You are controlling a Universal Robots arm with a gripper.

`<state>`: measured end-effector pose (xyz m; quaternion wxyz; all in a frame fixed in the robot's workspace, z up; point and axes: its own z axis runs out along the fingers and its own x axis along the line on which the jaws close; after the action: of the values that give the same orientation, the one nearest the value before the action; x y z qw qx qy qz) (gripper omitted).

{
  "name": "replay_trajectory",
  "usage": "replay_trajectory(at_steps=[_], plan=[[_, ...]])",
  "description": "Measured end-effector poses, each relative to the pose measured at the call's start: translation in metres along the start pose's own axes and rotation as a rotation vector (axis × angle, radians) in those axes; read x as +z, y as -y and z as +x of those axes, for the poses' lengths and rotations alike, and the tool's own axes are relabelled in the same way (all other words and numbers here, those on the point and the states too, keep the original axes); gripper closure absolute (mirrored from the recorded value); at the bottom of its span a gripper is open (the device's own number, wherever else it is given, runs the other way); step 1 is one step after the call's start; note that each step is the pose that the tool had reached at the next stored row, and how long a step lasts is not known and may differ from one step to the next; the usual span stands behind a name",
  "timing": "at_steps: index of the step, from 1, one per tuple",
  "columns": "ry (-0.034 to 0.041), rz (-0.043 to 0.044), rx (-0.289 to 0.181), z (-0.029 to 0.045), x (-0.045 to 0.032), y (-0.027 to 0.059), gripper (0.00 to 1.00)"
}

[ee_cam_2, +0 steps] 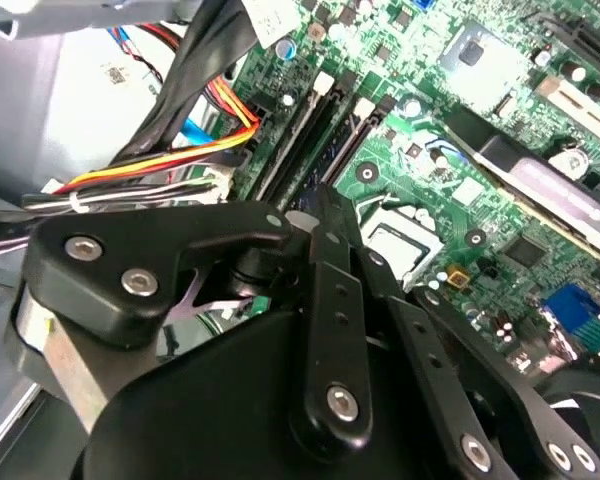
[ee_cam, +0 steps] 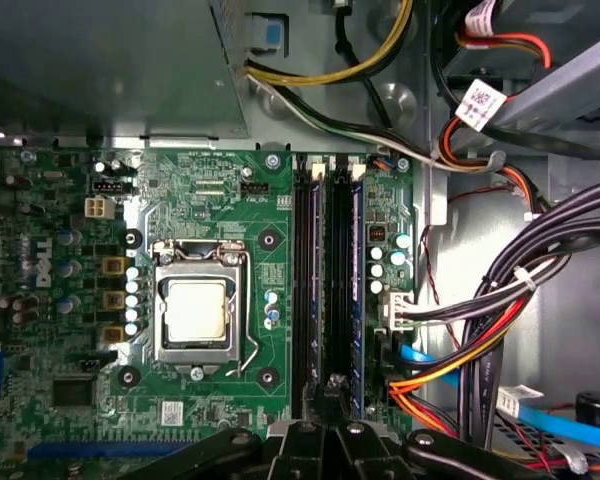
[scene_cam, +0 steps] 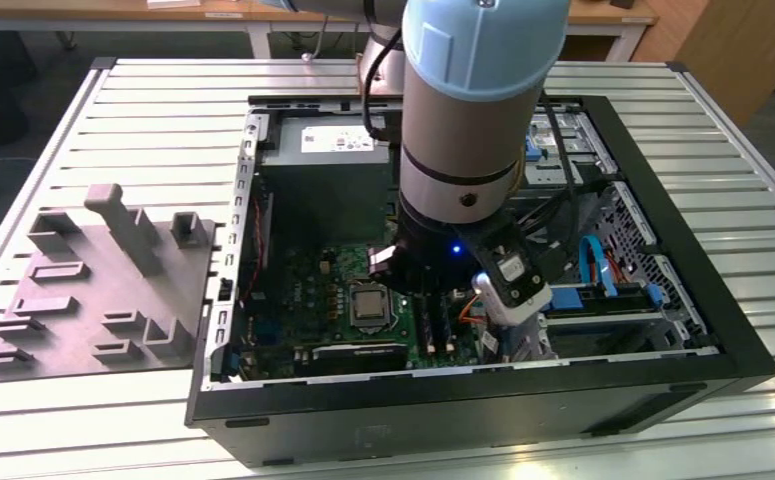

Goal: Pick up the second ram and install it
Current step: 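Press down the second ram until it locks into place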

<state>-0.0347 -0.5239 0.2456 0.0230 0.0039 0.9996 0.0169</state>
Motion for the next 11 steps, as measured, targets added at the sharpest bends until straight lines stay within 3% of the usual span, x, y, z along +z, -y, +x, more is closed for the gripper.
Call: replay_trajectory(at_steps=[4,11], plan=[[-0.0001,0.0003,0.0,-0.0001,-0.0001,-0.0015,0.89],[-0.0001,0.0003,0.0,0.0002,0.0008,-0.0177,0.89]])
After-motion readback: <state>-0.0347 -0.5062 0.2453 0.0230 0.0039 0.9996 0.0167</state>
